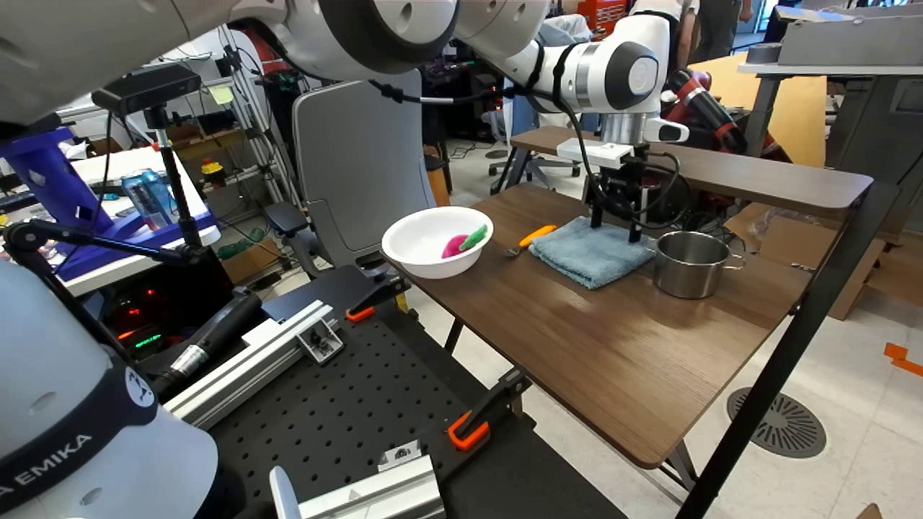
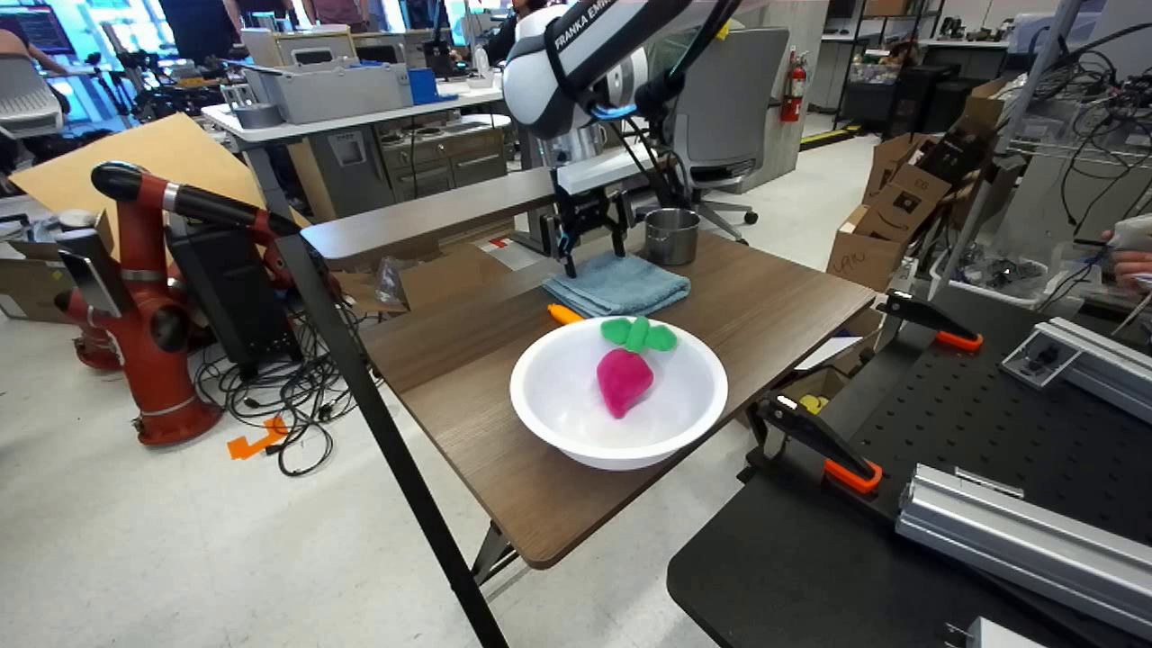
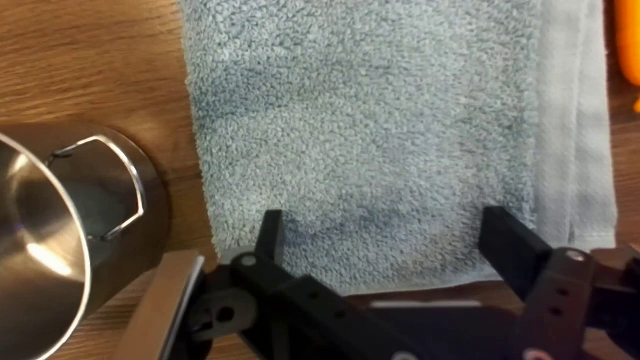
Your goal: Slide the blue towel backwards
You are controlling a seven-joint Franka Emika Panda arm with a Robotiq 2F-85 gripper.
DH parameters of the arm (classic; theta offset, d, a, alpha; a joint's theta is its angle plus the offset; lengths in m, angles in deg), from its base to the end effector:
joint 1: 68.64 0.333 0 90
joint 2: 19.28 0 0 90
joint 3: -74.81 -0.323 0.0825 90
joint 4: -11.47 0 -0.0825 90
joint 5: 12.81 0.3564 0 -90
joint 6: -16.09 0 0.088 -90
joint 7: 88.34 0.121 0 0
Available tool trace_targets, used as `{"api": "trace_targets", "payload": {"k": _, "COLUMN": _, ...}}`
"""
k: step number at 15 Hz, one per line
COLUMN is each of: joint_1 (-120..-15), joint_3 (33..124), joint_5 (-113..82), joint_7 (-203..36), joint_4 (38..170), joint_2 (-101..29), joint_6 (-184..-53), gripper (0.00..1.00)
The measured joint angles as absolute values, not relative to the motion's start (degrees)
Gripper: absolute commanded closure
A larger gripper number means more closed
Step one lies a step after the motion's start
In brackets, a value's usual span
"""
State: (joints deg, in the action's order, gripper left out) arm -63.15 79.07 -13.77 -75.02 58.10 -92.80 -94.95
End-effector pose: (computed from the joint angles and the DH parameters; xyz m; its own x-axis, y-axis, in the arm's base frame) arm 0.7499 0.0385 0.1057 0.9777 -0.1621 -0.1337 -0.1465 -0.9819 0.1197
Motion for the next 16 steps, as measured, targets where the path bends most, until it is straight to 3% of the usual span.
{"api": "trace_targets", "payload": {"k": 10, "joint_1": -62.7, "joint_3": 79.0, "joint_5": -13.8, "joint_7": -76.1, "joint_4": 56.9, "joint_2": -91.1, "joint_6": -95.0, "gripper": 0.0}}
{"api": "trace_targets", "payload": {"k": 16, "joint_1": -61.9, "joint_3": 78.6, "joint_5": -13.9, "joint_7": -80.9, "joint_4": 66.7, "joint_2": -82.6, "joint_6": -96.9, "gripper": 0.0}}
